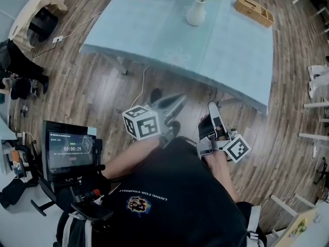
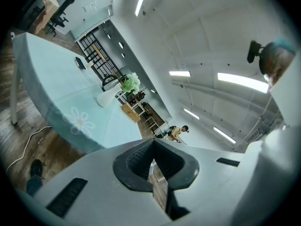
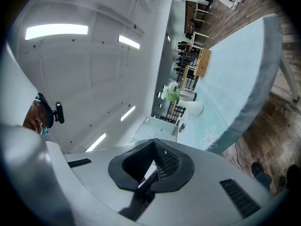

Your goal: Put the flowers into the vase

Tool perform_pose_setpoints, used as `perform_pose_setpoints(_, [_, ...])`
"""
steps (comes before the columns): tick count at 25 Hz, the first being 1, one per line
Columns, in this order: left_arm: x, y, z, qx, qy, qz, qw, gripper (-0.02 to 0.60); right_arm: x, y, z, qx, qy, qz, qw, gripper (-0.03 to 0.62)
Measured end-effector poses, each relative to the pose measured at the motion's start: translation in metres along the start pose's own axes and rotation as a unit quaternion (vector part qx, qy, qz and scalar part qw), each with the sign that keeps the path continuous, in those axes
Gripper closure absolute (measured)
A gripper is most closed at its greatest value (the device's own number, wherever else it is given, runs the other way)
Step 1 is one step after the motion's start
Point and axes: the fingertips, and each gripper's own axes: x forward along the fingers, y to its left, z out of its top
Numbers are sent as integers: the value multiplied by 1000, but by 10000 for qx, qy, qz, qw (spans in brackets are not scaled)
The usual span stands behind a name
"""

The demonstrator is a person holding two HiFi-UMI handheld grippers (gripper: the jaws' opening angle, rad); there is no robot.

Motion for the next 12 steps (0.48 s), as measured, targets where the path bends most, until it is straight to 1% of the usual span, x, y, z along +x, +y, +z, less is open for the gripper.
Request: perform_pose_setpoints(12, [-2, 7, 7, 20, -106, 68, 9999, 574, 8, -5, -2, -4, 90, 34, 10000, 576])
